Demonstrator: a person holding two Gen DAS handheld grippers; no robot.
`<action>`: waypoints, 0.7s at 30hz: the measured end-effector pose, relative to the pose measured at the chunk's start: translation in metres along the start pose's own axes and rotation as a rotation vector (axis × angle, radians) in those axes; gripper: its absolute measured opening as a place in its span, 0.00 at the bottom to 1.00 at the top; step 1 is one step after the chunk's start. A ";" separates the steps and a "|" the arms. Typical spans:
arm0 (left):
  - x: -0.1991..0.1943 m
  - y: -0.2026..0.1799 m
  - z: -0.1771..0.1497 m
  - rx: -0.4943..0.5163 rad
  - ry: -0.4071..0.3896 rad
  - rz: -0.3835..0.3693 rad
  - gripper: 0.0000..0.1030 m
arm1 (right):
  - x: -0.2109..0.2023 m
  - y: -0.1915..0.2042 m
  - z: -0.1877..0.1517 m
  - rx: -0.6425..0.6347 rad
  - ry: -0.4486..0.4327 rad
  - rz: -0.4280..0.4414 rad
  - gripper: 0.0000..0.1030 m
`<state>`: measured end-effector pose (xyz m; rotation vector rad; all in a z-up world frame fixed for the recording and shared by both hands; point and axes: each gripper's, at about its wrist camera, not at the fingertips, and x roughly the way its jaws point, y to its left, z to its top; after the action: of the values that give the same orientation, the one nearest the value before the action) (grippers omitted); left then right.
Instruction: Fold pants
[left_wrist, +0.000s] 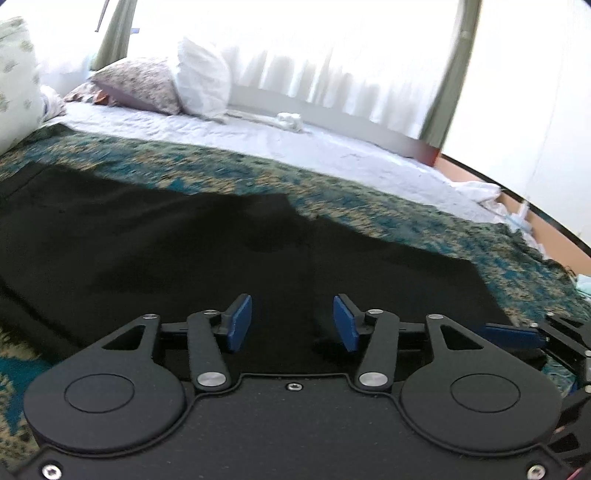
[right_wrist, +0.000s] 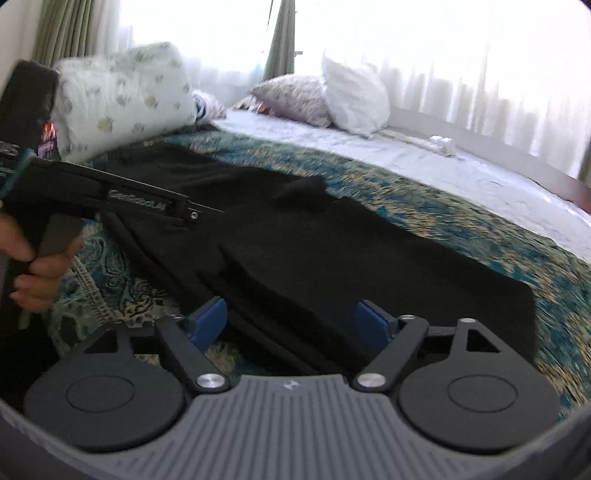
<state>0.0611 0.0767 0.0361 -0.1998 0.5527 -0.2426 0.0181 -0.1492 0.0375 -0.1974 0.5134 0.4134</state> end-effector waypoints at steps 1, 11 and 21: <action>0.002 -0.007 0.001 0.012 -0.004 -0.008 0.50 | -0.007 -0.005 -0.002 0.015 -0.014 -0.029 0.87; 0.035 -0.070 -0.010 0.137 -0.029 0.055 0.54 | -0.012 -0.077 -0.027 0.374 -0.056 -0.463 0.58; 0.045 -0.083 -0.040 0.224 0.042 0.168 0.54 | -0.002 -0.058 -0.062 0.266 0.041 -0.538 0.49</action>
<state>0.0622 -0.0199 0.0016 0.0693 0.5761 -0.1443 0.0147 -0.2197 -0.0095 -0.0809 0.5276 -0.1844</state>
